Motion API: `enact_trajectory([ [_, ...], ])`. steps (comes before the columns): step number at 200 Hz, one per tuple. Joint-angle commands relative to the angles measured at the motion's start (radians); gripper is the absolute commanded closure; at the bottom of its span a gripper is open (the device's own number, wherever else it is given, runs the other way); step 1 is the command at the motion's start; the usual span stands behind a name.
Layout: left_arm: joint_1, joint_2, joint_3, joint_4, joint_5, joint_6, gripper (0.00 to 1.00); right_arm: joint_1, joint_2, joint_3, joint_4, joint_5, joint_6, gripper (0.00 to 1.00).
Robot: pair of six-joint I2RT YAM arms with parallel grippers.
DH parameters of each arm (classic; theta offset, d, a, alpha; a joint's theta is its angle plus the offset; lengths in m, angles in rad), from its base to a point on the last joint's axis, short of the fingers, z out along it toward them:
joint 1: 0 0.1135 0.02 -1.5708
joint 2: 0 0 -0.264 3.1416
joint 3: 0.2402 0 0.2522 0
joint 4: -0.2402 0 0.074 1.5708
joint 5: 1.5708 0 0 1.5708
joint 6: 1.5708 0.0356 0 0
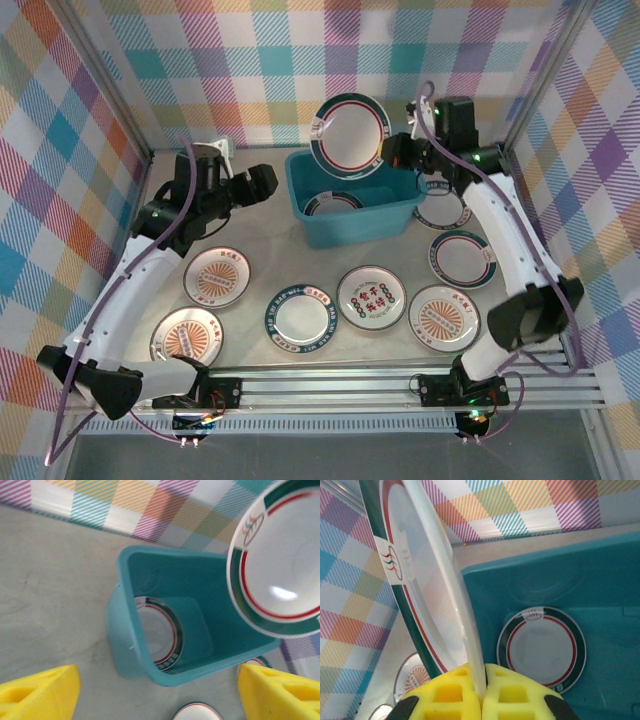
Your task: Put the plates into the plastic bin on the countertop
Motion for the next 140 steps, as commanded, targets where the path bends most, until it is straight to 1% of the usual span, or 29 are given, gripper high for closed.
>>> enact_trajectory([
  [1,0.018,0.007,-0.052,-0.002,-0.044,0.03,0.18,-0.001,0.11,0.139,-0.119,-0.025,-0.108,1.0],
  [22,0.051,0.006,-0.092,0.001,-0.049,0.029,0.17,-0.002,0.213,0.216,-0.198,-0.075,-0.127,1.0],
  [35,0.073,0.003,-0.115,-0.001,-0.044,0.023,0.17,-0.001,0.249,0.209,-0.206,-0.102,-0.132,1.0],
  [68,0.114,-0.002,-0.165,0.002,-0.026,0.015,0.17,0.001,0.329,0.2,-0.215,-0.124,-0.155,1.0],
  [102,0.131,0.001,-0.182,0.003,-0.021,0.016,0.17,0.001,0.401,0.232,-0.239,-0.176,-0.186,1.0],
  [115,0.132,0.004,-0.186,0.005,-0.02,0.012,0.17,0.002,0.441,0.278,-0.29,-0.217,-0.219,1.0],
  [140,0.133,0.007,-0.2,0.014,-0.011,0.0,0.17,0.002,0.521,0.37,-0.389,-0.228,-0.264,1.0],
])
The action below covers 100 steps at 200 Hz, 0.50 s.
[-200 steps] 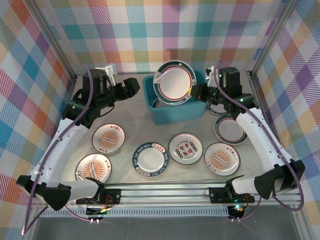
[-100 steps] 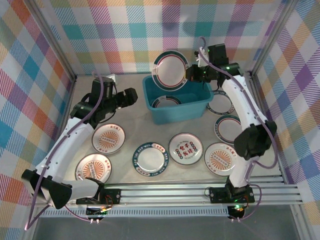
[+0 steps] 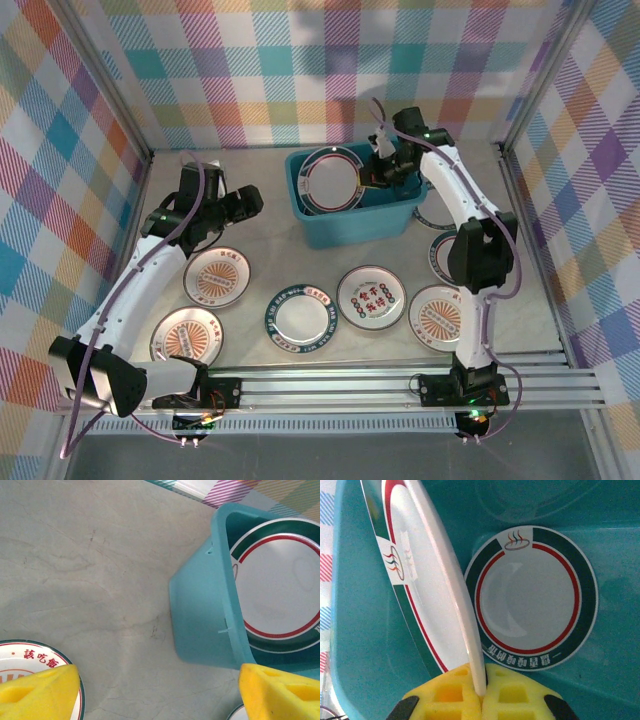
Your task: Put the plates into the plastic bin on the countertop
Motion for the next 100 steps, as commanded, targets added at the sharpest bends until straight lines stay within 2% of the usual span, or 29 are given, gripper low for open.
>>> enact_trajectory([
  [1,0.01,0.0,-0.022,0.014,0.01,-0.006,0.17,0.001,0.045,0.096,-0.09,-0.083,-0.077,1.0],
  [100,0.01,-0.004,-0.04,-0.014,0.02,-0.01,0.17,0.018,0.211,0.141,-0.145,-0.082,-0.1,1.0],
])
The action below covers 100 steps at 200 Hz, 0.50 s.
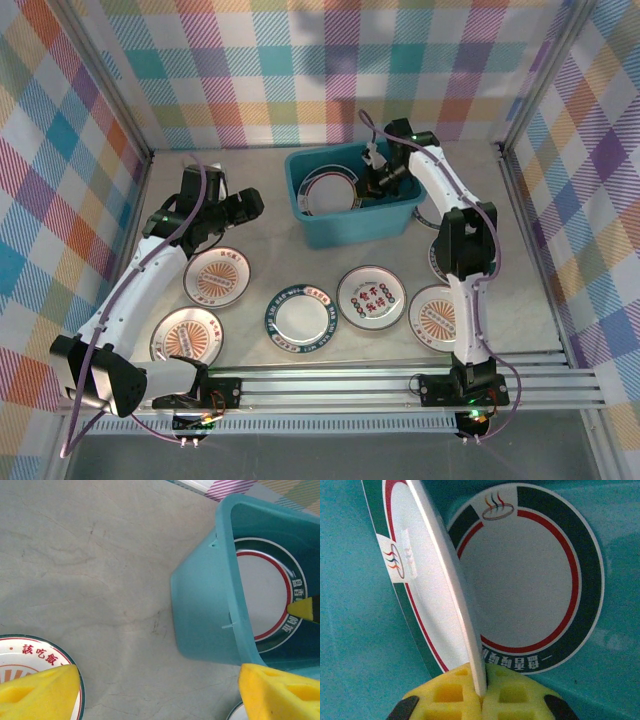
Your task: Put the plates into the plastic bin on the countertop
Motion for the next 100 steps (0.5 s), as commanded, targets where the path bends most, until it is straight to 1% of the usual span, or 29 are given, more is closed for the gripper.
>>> enact_trajectory([
  [1,0.01,-0.005,-0.019,-0.02,0.012,-0.005,0.17,0.019,0.031,0.036,-0.029,-0.054,-0.035,1.0],
  [58,0.01,-0.019,-0.039,-0.044,0.006,-0.002,0.17,0.026,0.095,0.043,-0.024,-0.021,-0.035,1.0],
  [74,0.01,-0.027,-0.045,-0.051,0.001,0.002,0.17,0.028,0.102,0.043,-0.022,-0.013,-0.035,0.93],
  [83,0.01,-0.032,-0.048,-0.055,0.0,0.005,0.17,0.029,0.102,0.043,-0.022,-0.002,-0.033,0.82],
  [93,0.01,-0.035,-0.052,-0.062,-0.001,0.009,0.17,0.029,0.104,0.048,-0.024,0.007,-0.03,0.78],
  [100,0.01,-0.034,-0.052,-0.067,-0.002,0.014,0.17,0.03,0.103,0.051,-0.024,0.01,-0.028,0.73],
])
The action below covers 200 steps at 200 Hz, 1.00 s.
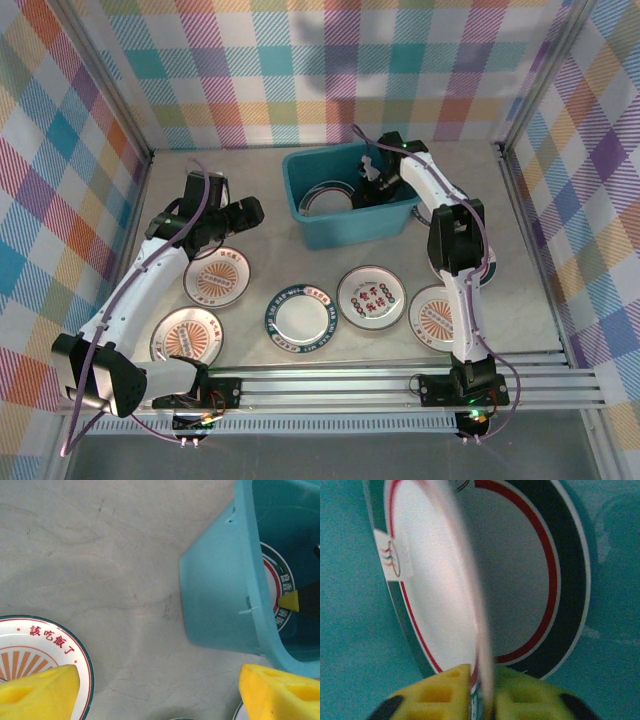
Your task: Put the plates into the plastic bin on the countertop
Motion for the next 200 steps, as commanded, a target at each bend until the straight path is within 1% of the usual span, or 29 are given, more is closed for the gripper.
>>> enact_trajectory([
  [1,0.01,-0.032,-0.01,-0.038,-0.004,0.014,0.17,0.017,0.007,0.043,-0.012,-0.005,-0.018,0.71],
  [8,0.01,-0.031,-0.011,-0.044,-0.002,0.018,0.17,0.019,0.005,0.048,-0.013,0.006,-0.013,0.63],
  [35,0.01,-0.009,0.0,-0.089,0.024,0.053,0.17,0.019,-0.016,0.071,-0.019,0.053,0.005,0.4],
  [51,0.011,0.001,0.007,-0.123,0.021,0.076,0.17,0.02,-0.043,0.074,-0.016,0.083,0.015,0.25],
  [54,0.011,0.001,0.007,-0.13,0.019,0.08,0.17,0.021,-0.048,0.074,-0.014,0.089,0.015,0.2],
  [72,0.02,-0.002,0.007,-0.17,0.012,0.085,0.17,0.021,-0.075,0.08,-0.016,0.103,0.032,0.12],
  [84,0.025,-0.013,0.002,-0.196,0.002,0.075,0.17,0.019,-0.092,0.084,-0.019,0.103,0.042,0.0],
  [115,0.042,-0.054,-0.028,-0.258,-0.045,0.003,0.17,0.021,-0.142,0.082,-0.025,0.124,0.053,0.01],
  [126,0.047,-0.065,-0.04,-0.284,-0.078,-0.027,0.12,0.022,-0.164,0.08,-0.03,0.139,0.058,0.01],
  [148,0.076,-0.066,-0.056,-0.32,-0.112,-0.06,0.1,0.023,-0.231,0.057,-0.028,0.169,0.068,0.01],
  [178,0.143,-0.05,-0.086,-0.32,-0.108,-0.058,0.08,0.026,-0.348,-0.046,0.006,0.194,0.073,0.01],
  [200,0.228,-0.034,-0.107,-0.314,-0.096,-0.029,0.07,0.03,-0.443,-0.155,0.034,0.208,0.079,0.01],
])
